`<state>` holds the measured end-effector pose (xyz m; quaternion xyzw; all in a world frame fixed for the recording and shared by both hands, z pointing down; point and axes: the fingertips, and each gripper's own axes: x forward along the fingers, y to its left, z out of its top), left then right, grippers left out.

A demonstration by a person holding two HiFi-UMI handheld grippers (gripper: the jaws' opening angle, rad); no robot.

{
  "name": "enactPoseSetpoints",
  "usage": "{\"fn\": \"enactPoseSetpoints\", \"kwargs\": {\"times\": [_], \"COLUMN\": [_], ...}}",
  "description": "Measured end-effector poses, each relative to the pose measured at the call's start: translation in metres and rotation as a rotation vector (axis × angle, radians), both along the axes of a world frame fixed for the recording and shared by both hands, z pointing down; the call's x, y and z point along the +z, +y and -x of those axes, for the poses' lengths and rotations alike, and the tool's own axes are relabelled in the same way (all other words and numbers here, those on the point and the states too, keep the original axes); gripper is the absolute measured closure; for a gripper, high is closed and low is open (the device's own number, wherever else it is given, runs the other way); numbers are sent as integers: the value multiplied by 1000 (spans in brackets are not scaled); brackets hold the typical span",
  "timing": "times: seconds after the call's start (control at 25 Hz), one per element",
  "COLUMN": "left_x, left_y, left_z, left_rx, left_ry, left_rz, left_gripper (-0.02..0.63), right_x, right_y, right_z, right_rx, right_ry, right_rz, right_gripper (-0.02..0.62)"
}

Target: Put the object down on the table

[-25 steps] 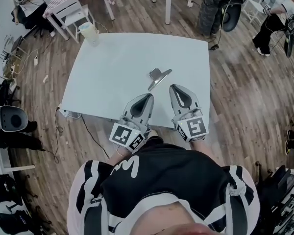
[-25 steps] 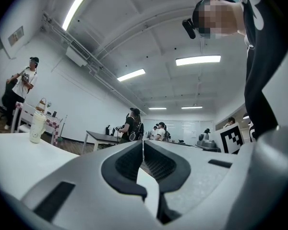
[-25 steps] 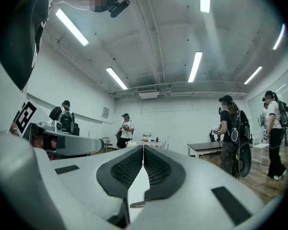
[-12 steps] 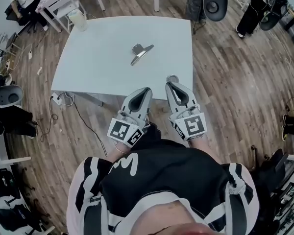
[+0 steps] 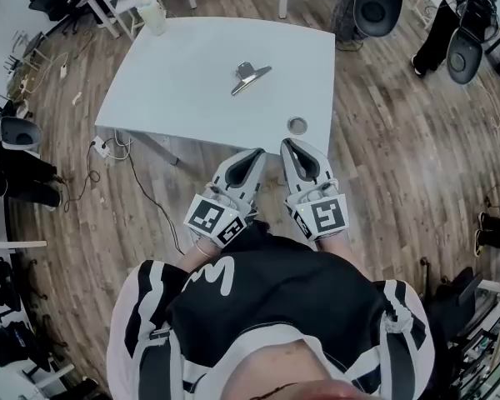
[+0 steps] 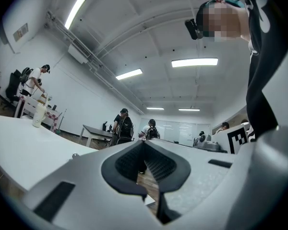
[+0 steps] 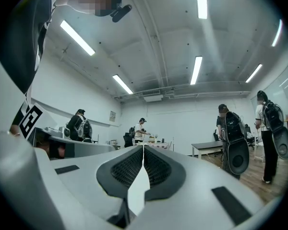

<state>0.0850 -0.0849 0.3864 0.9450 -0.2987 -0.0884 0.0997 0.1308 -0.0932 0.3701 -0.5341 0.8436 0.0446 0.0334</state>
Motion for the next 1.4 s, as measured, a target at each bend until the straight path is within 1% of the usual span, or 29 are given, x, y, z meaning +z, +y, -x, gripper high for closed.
{"fn": "enactPoseSetpoints", "kwargs": {"times": [0.12, 0.36, 0.48, 0.64, 0.8, 0.92, 1.08, 1.4], "left_x": [5, 10, 5, -5, -8, -6, -2, -2], "left_y": [7, 25, 32, 40, 53, 66, 84, 129], "left_z": [6, 18, 21, 21, 27, 39, 67, 118], "left_rx": [-24, -54, -48, -24, -5, 4, -5, -9], "left_ry": [-5, -21, -21, -9, -6, -12, -29, -15], "left_rz": [19, 11, -7, -35, -44, -35, -19, -23], "left_gripper": [595, 595, 595, 595, 595, 595, 595, 595], "right_x": [4, 13, 8, -2, -3, -2, 3, 3], "right_y": [7, 21, 29, 39, 52, 63, 84, 132], "right_z": [6, 19, 26, 27, 33, 46, 71, 117], "right_rx": [-18, -53, -65, -47, -32, -25, -32, -13], "right_ry": [-11, -38, -30, -16, -10, -16, -21, -22], "right_rz": [8, 31, 15, -15, -19, -9, 11, 6], "right_gripper": [574, 574, 574, 574, 574, 574, 574, 574]}}
